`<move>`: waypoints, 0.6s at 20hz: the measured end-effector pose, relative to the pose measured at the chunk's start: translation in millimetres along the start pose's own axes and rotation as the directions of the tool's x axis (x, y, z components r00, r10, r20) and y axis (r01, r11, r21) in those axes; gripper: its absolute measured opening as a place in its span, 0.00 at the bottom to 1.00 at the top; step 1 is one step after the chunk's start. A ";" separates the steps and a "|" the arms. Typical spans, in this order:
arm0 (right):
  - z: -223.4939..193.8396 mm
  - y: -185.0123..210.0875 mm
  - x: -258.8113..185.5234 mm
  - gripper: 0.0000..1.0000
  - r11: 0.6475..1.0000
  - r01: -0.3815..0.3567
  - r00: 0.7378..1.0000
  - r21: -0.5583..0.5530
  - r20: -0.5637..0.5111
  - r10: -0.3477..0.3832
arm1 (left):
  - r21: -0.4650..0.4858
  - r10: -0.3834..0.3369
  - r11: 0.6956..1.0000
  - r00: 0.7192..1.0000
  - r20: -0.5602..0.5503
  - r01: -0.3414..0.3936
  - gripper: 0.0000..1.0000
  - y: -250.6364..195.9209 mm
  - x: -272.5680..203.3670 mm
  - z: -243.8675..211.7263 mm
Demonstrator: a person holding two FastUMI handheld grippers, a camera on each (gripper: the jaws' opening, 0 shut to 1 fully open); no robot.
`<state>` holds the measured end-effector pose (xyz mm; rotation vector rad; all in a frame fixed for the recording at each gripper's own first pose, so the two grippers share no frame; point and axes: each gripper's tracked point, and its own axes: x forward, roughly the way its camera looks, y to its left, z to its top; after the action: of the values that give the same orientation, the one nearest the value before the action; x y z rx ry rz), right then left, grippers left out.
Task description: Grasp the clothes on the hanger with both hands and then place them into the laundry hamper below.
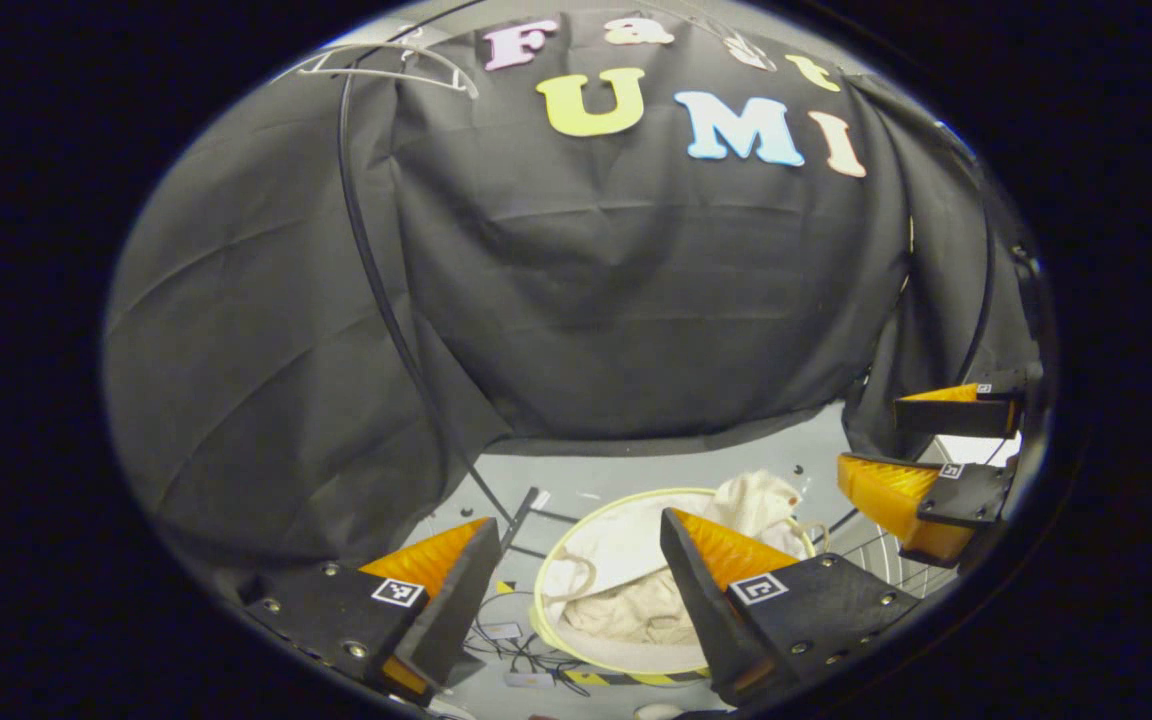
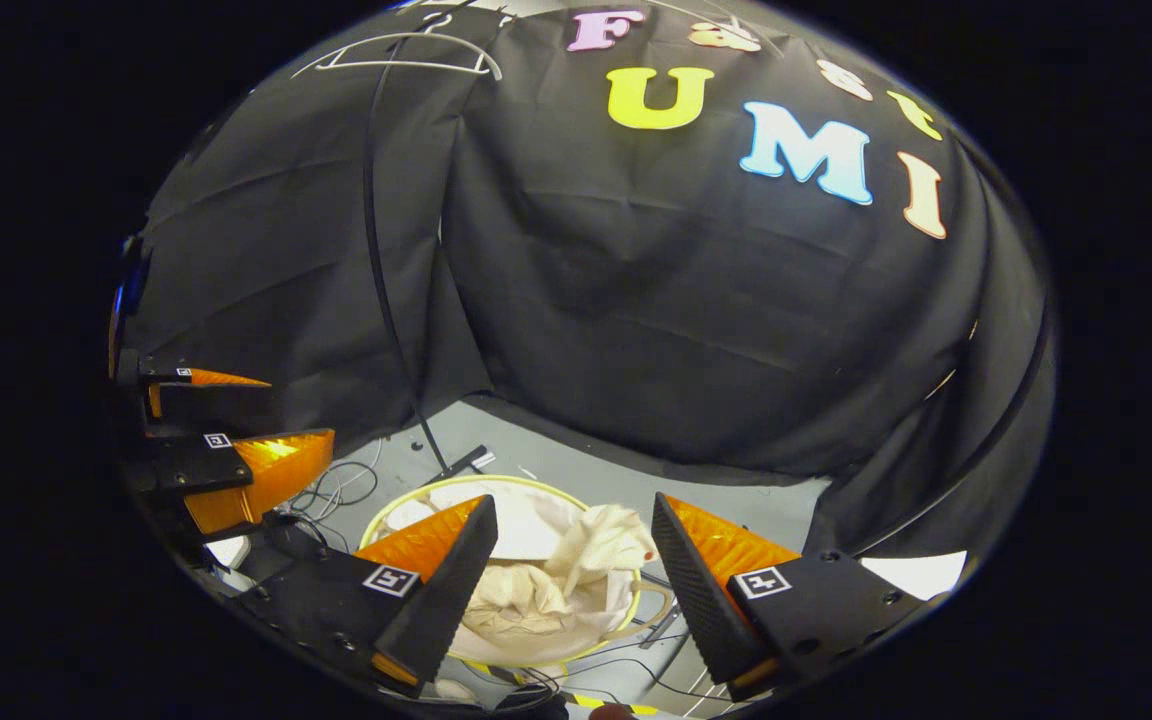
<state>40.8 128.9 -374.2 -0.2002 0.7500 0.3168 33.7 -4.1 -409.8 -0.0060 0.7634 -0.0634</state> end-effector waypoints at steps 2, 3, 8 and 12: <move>16.9 -2.7 -14.9 0.98 1.000 0.016 0.999 0.012 0.046 -0.017 | 0.001 0.002 1.000 0.999 0.048 -0.002 0.96 7.6 -16.7 20.4; 26.9 -4.5 -23.6 0.98 1.000 0.024 0.997 0.019 0.072 -0.026 | 0.003 0.005 1.000 0.997 0.074 -0.005 0.96 11.7 -25.1 30.7; 75.7 -16.8 -80.0 0.98 0.995 0.085 0.974 0.047 0.205 -0.093 | 0.004 -0.015 1.000 0.974 0.226 0.014 0.96 14.1 -86.6 90.8; 109.0 -31.3 -132.2 0.98 0.986 0.140 0.937 0.087 0.309 -0.161 | 0.025 -0.041 0.999 0.937 0.346 0.035 0.95 17.6 -129.3 137.8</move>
<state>30.1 103.5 -202.2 -0.1409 0.4235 0.1723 36.7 18.7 -221.4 -0.0144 0.4086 -0.1034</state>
